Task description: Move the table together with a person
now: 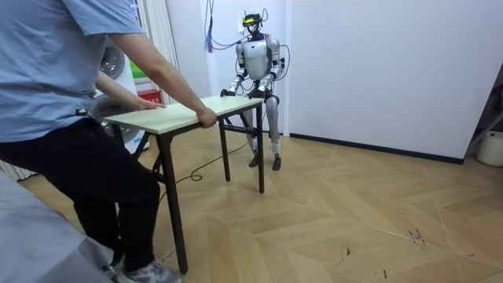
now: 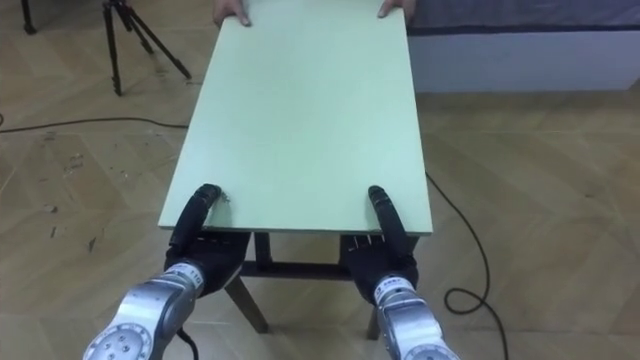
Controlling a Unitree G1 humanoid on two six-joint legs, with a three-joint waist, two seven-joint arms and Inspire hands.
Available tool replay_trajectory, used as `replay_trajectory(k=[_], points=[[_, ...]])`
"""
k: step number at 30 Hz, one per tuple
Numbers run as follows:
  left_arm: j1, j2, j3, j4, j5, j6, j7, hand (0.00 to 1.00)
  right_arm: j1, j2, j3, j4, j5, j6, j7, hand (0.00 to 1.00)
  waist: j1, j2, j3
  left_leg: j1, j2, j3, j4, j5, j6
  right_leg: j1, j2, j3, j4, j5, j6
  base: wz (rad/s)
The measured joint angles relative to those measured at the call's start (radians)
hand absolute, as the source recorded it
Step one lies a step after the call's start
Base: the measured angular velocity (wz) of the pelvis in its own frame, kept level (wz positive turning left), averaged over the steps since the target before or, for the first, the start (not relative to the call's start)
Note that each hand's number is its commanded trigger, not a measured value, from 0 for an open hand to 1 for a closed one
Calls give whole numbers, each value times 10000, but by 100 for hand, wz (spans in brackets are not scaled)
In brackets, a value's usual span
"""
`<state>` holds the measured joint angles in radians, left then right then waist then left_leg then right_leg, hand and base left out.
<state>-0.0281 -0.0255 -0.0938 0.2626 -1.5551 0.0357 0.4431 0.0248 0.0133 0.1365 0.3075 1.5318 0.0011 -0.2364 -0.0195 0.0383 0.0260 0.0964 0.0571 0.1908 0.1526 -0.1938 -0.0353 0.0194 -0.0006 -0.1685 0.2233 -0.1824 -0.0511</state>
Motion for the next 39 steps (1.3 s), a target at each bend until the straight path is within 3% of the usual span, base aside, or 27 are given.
replay_trajectory(k=[8,18,23,25,26,27,28,29,30,31,33,35,36,39], points=[[46,-16,-29,-105,151,26,-220,100,149,-34,1,-414,-34,-14,-37,100,-23,7,-10,-29,3,-21,-2,0,0,-5,-5,4,1,0,0,1],[1614,-13,-299,-1740,675,27,-619,100,1266,-380,552,-1864,-97,-111,117,100,-3,19,-71,-24,10,-3,2,0,0,1,22,213,2,1,-1,0],[2219,60,-437,-1997,974,-5,-1086,100,1778,-500,850,-2018,-26,-225,595,100,-23,10,-97,-19,-5,77,1,-1,-1,30,83,920,13,1,-1,5],[2432,59,-556,-2147,1108,-24,-1193,100,2053,-500,881,-2145,-29,-308,775,100,-23,4,-101,28,7,108,-8,0,-1,26,125,897,140,1,-1,7],[2611,64,-679,-2246,1157,-94,-1247,100,2220,-512,885,-2168,-31,-332,902,100,-18,23,-103,146,65,-7,-36,5,7,-95,199,778,536,0,0,-24],[2791,67,-768,-2285,1199,-189,-1371,100,2314,-528,901,-2170,-65,-324,942,100,29,173,-37,387,389,-558,-113,20,25,-839,369,533,1824,-141,145,-35],[2945,103,-779,-2329,1224,-267,-1501,100,2337,-500,964,-2165,-103,-317,956,100,30,311,-30,408,542,-985,-113,-14,41,-1259,509,621,1986,-215,87,-64],[3281,168,-761,-2562,1243,-556,-1829,100,2231,-504,1259,-2272,-181,-312,955,100,43,164,-102,222,566,-1103,18,-90,14,-1901,613,791,751,74,-186,-47],[3393,167,-735,-2712,1246,-671,-1920,100,2234,-514,1369,-2423,-270,-360,955,100,62,46,-76,129,447,-937,168,-268,-89,-2144,331,622,187,1267,-203,-15],[3430,12,-946,-2632,1308,-718,-1966,100,2359,-688,1485,-2506,-340,-675,1056,100,-16,287,-29,152,541,-706,299,-653,-193,-2276,225,279,553,1312,-141,28],[3419,49,-1378,-2729,1549,-846,-1967,100,2508,-841,1550,-2524,-123,-1121,1234,100,-50,187,-25,179,427,-272,-48,-496,-179,-2310,192,307,724,1250,-56,36],[3275,96,-1488,-2779,1727,-992,-1970,100,2515,-806,1541,-2544,25,-1252,1322,100,-62,41,0,96,349,-259,-147,-504,-164,-2376,156,295,662,1178,12,19],[3250,122,-1529,-2806,1760,-1040,-1970,100,2523,-804,1567,-2546,77,-1337,1338,100,-90,-21,-24,-3,276,-250,-117,-505,-160,-2446,128,272,678,1178,32,13],[3252,204,-1704,-2873,1757,-1139,-1970,100,2554,-807,1583,-2547,146,-1450,1341,100,-86,-52,-22,-60,151,-56,31,-556,-65,-2448,12,300,688,1227,149,1]])
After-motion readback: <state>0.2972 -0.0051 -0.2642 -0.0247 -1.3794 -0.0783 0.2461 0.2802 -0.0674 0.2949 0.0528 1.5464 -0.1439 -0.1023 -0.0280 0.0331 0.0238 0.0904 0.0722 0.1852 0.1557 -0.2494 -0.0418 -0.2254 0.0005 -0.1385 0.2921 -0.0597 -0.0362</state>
